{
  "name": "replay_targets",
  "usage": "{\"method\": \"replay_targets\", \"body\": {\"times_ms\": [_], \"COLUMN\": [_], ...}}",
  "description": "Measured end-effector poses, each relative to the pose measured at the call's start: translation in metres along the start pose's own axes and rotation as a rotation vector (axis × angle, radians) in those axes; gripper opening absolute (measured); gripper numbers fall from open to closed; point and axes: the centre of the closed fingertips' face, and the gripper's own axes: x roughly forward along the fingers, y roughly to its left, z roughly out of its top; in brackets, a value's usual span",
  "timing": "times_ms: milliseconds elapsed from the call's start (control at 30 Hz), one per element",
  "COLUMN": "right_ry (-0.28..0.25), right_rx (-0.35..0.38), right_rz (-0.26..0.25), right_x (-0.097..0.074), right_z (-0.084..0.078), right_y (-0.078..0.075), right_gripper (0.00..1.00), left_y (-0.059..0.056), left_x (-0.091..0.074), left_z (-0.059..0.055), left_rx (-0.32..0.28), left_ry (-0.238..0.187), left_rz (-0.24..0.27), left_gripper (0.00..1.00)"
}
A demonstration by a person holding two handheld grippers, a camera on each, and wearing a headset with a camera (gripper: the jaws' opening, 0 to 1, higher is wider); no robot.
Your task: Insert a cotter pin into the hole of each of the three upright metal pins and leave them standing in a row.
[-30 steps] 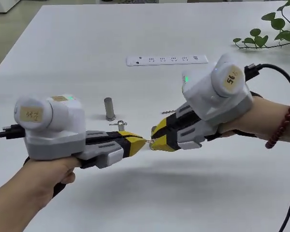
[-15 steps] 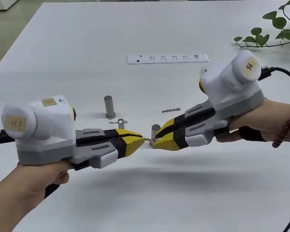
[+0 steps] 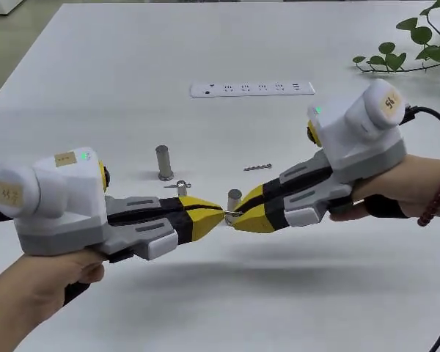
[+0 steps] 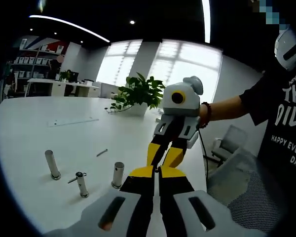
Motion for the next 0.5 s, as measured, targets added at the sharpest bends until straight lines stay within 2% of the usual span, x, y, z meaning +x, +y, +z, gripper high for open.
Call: {"method": "replay_targets", "body": {"times_ms": [233,400,500], "right_ry": [0.008,0.024,0.048], "right_rx": [-0.024,-0.044,-0.082], "right_rz": [0.006,0.016,0.026], "right_x": [0.0001,-0.0002,-0.0001], "right_z": [0.0006,-0.0005,-0.0029], "right_y": [0.0016,0.0036,0.0057], "right_gripper": [0.0,0.0,0.0], "left_y": [-0.0023,-0.0042,-0.0058], "left_x": [-0.0006,-0.0008,-0.0002], "left_z": [-0.0001,-0.0026,-0.0052], "left_rx": [-0.002,0.0,0.008], "left_ry": [-0.004,0.008,0.019], "left_rz": [-0.007,-0.016,-0.023], "left_gripper": [0.0,0.0,0.0]}}
